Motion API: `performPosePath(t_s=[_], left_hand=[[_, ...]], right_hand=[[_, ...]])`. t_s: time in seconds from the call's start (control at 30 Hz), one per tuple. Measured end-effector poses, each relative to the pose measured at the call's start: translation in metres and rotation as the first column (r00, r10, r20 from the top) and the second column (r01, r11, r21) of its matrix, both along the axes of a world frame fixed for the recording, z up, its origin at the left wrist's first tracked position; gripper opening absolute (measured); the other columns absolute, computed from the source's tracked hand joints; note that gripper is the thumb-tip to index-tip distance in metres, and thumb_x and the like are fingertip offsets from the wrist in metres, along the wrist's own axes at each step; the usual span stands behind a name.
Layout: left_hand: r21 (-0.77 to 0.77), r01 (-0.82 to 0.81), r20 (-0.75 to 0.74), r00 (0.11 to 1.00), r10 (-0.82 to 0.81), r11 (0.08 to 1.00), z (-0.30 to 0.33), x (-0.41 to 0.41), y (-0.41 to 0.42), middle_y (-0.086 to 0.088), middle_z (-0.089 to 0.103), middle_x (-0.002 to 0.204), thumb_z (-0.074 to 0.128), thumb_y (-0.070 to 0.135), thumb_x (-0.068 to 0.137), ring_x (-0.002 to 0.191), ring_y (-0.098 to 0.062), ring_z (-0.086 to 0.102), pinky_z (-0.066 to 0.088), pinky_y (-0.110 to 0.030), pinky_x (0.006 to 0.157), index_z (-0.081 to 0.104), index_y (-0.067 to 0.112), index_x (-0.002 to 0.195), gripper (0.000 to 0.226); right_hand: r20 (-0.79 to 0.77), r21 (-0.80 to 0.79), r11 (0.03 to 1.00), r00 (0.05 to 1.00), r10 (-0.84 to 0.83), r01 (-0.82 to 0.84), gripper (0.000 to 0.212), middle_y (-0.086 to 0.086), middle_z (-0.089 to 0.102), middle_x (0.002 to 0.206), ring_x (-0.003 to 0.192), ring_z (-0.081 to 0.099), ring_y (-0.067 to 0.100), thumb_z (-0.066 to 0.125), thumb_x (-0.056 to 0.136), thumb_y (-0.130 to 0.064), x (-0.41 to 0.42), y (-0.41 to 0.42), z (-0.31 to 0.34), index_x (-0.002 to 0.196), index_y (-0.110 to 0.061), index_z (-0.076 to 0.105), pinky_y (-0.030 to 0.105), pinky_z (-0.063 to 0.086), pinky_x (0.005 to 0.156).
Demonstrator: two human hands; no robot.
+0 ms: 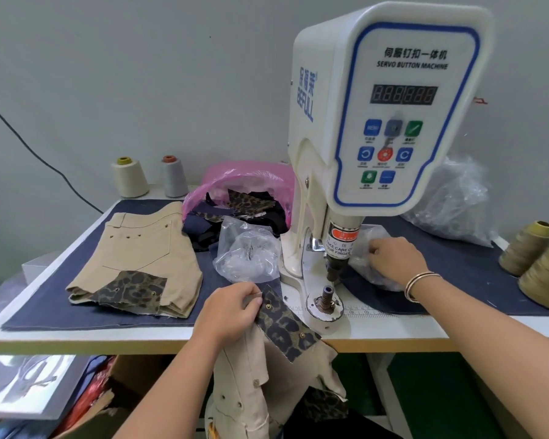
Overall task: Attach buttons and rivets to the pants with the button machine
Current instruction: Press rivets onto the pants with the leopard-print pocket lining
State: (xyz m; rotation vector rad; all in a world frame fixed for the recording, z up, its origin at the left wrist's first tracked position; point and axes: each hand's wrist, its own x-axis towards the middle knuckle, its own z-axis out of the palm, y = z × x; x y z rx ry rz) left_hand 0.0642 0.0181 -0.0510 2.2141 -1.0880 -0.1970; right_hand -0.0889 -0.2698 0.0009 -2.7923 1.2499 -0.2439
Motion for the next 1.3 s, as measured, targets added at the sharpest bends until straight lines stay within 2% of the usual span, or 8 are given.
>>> performPosePath(t_s=[0.1,0.23,0.27,0.37,0.5,0.63,0.83,1.3], left_hand=[[0.001,-0.006,-0.002,1.000,0.006,1.000,0.000,-0.001,0.000,0.020,0.063,0.083,0.056,0.030,0.090,0.086,-0.004,0.055,0.035,-0.025,0.070,0.053,0.040,0.078,0.016],[0.009,-0.004,0.003,1.000,0.004,1.000,0.000,0.000,-0.001,0.022,0.061,0.081,0.055,0.030,0.090,0.085,-0.005,0.054,0.034,-0.026,0.070,0.050,0.044,0.074,0.022],[0.010,-0.005,0.004,1.000,0.005,1.000,0.000,0.000,0.000,0.022,0.061,0.081,0.055,0.030,0.090,0.085,-0.004,0.054,0.034,-0.026,0.069,0.049,0.044,0.074,0.023],[0.007,-0.004,0.012,1.000,0.004,1.000,0.000,0.000,0.000,0.022,0.060,0.081,0.055,0.030,0.091,0.084,-0.004,0.054,0.034,-0.026,0.068,0.051,0.043,0.076,0.020],[0.005,-0.015,0.011,1.000,0.015,1.000,0.000,0.000,0.000,0.022,0.061,0.080,0.055,0.029,0.091,0.083,-0.003,0.054,0.035,-0.023,0.066,0.052,0.041,0.076,0.019],[0.005,-0.007,0.010,1.000,0.007,1.000,0.000,0.000,0.000,0.022,0.061,0.081,0.056,0.029,0.091,0.082,-0.002,0.054,0.035,-0.023,0.066,0.053,0.040,0.077,0.018],[0.004,-0.009,0.015,1.000,0.009,1.000,0.001,-0.001,0.000,0.021,0.060,0.081,0.056,0.029,0.091,0.082,-0.003,0.053,0.034,-0.023,0.066,0.052,0.041,0.077,0.019],[0.003,-0.014,0.011,1.000,0.014,1.000,0.001,-0.001,0.000,0.018,0.063,0.085,0.055,0.029,0.091,0.085,-0.005,0.055,0.035,-0.026,0.068,0.057,0.036,0.082,0.011]], right_hand=[[0.296,0.122,0.992,0.954,-0.055,0.019,0.019,0.011,0.065,0.089,0.085,0.058,0.031,0.054,0.090,-0.022,-0.011,0.001,0.008,0.084,-0.017,0.071,0.032,0.043,0.066],[0.764,0.332,0.940,0.607,-0.222,-0.075,0.009,-0.003,0.063,0.083,0.077,0.058,0.012,0.070,0.082,-0.028,-0.034,0.049,0.016,0.073,-0.026,0.068,0.018,0.037,0.062],[0.767,0.443,0.884,0.574,-0.286,-0.152,0.007,-0.008,0.065,0.077,0.070,0.059,0.006,0.071,0.080,-0.031,-0.037,0.069,0.013,0.075,-0.027,0.071,0.017,0.037,0.060],[0.616,0.747,0.569,0.678,-0.401,-0.343,0.008,-0.011,0.054,0.051,0.044,0.043,0.001,0.070,0.082,-0.031,-0.037,0.120,0.000,0.079,-0.024,0.074,0.015,0.035,0.046],[0.583,0.810,0.314,0.619,-0.527,-0.496,0.015,-0.003,0.045,0.054,0.043,0.032,0.007,0.072,0.082,-0.020,-0.032,0.137,-0.005,0.067,-0.019,0.073,0.016,0.020,0.035],[0.582,0.793,0.228,0.590,-0.560,-0.565,0.006,-0.003,0.046,0.055,0.040,0.032,0.007,0.074,0.074,-0.024,-0.027,0.139,-0.005,0.070,-0.019,0.076,0.016,0.020,0.033],[0.496,0.761,0.042,0.540,-0.680,-0.647,0.016,-0.001,0.047,0.056,0.035,0.034,0.006,0.070,0.075,-0.020,-0.026,0.142,-0.015,0.085,-0.009,0.076,0.016,0.023,0.032],[0.463,0.687,-0.056,0.496,-0.735,-0.724,0.045,0.001,0.041,0.054,0.033,0.033,0.008,0.075,0.050,-0.012,-0.028,0.147,0.006,0.091,0.001,0.063,0.016,0.023,0.030]])
